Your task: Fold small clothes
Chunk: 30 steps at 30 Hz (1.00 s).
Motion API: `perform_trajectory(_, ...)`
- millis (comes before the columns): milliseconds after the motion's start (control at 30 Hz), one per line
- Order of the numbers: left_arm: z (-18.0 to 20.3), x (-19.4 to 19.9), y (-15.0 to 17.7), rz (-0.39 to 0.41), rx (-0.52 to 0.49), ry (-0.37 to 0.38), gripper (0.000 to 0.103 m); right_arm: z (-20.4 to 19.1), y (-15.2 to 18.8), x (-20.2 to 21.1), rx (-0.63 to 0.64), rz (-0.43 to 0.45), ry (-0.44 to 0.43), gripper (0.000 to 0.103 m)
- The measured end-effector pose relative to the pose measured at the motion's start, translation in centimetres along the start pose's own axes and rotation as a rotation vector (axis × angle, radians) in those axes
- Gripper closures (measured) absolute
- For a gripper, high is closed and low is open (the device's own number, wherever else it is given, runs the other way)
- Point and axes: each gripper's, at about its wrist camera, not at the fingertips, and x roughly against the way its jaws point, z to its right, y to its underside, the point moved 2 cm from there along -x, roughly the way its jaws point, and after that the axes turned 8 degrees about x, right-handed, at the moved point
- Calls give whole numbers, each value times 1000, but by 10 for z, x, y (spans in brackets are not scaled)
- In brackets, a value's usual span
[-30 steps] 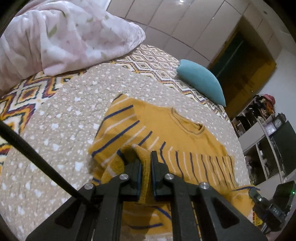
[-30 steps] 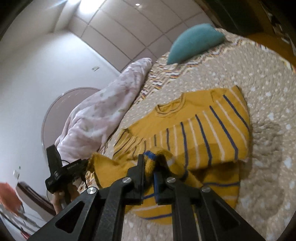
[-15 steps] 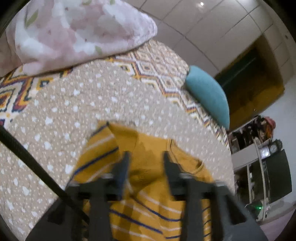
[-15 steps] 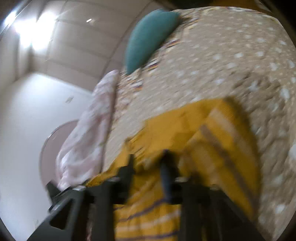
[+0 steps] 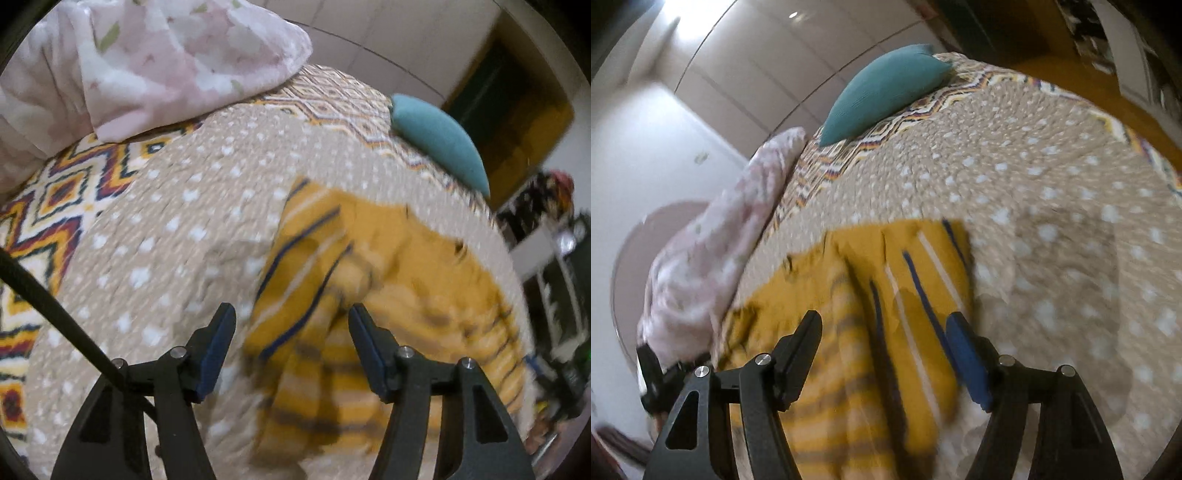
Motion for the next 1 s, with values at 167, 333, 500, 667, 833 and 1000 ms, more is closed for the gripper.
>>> perform_trajectory(167,6,14,39,47,-176,-58,37,-21,42,25,156,5,48,46)
perform_trajectory(333,-1,-12,48,31,-188,-114,36,-21,72,12,141,-39,3,59)
perform_trajectory(500,-21,-19,47,27,-76,-42,33,9,61,14,52,-29,53,97)
perform_trajectory(667,-22,-20,54,55,-87,-22,29,4,53,9,84,-79,147,90)
perform_trajectory(833,-23,-22,54,56,-77,13,24,-36,34,44,182,101,262,76)
perform_trajectory(1000,-26,-21,55,62,-61,46,22,-77,7,-15,270,-5,172,77)
